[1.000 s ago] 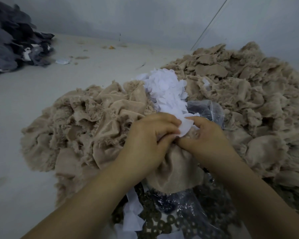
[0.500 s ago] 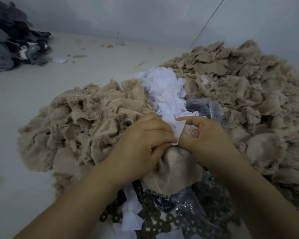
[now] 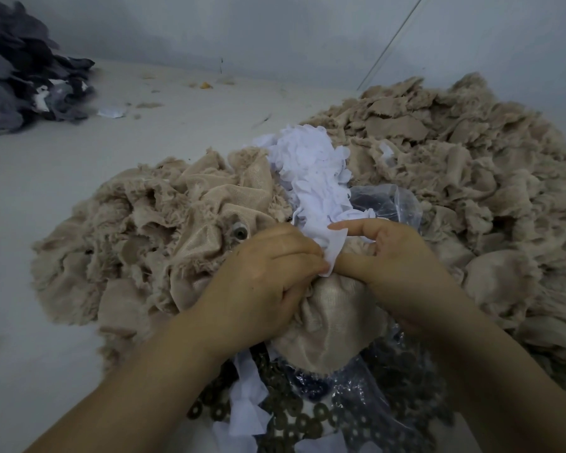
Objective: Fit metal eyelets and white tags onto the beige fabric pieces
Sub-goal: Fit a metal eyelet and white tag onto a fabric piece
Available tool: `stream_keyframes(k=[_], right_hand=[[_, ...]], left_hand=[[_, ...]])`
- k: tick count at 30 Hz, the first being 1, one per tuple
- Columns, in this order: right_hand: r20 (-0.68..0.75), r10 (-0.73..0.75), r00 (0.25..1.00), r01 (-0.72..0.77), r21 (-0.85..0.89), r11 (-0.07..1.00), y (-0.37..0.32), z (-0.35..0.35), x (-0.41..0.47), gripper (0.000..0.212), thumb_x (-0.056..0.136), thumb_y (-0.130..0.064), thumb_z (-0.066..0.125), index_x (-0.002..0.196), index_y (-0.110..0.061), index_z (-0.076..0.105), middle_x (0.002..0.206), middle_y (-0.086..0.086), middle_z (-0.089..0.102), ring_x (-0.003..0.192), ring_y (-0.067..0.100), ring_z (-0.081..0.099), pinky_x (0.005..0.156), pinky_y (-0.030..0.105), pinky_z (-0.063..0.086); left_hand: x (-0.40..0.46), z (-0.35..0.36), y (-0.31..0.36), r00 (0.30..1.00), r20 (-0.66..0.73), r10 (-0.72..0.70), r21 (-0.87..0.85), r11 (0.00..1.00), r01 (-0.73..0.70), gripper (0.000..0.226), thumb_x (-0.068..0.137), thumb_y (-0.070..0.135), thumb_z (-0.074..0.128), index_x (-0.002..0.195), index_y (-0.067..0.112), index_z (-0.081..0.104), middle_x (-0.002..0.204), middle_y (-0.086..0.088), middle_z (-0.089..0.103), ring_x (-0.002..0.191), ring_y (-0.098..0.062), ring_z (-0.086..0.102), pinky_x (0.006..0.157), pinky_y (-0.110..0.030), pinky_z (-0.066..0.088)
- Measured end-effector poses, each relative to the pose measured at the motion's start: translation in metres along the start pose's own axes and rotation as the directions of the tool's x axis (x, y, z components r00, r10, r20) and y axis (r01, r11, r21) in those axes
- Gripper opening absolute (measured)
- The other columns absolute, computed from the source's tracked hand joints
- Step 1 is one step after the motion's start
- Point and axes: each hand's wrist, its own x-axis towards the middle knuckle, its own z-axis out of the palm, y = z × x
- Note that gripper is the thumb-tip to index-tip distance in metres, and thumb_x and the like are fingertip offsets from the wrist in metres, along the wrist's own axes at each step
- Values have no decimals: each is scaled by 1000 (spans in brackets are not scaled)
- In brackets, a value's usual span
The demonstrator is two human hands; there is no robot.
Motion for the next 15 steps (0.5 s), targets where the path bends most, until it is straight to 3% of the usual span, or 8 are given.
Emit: stream_keyframes(k=[3,5,9,12,15], right_hand=[[-3,57,998,-57,49,997,3,0,4,20,80,-18,78,100,-14,75,103,5,76,100,23,71,93,47,56],[5,51,999,-51,80,996,4,1,4,29,74,-28,84,97,-12,75,101,4,76,99,22,72,93,45,56],[19,33,999,-35,120,992,6,0,2,42,65,-27,84,104,-17,72,98,5,77,93,21,74,88,43,59],[10,45,999,-46,101,994,7,-3,3,56,52,-38,86,104,-23,73,106,20,73,96,30,73,90,48,58],[30,44,999,-47,110,993,5,-3,2,55,50,-39,87,102,-28,75,109,33,67,100,39,70,91,51,57]], left_hand=[[-4,2,-1,999,-8,32,47,998,-32,12,86,-7,68,95,-5,75,96,-16,73,86,-30,69,79,-42,54],[-5,4,-2,998,-14,55,55,997,-54,14,90,-3,63,96,-7,75,97,-18,72,85,-32,69,77,-43,54],[-4,7,-1,997,-19,80,47,996,-79,15,90,-3,62,96,-8,74,97,-19,72,84,-32,70,75,-44,55],[-6,7,-1,995,-63,78,57,996,-75,16,91,1,62,96,-7,75,98,-19,73,89,-31,71,79,-44,56],[-8,5,-1,992,-107,71,55,996,-65,18,92,4,60,95,-6,75,100,-18,73,92,-29,72,83,-43,56]])
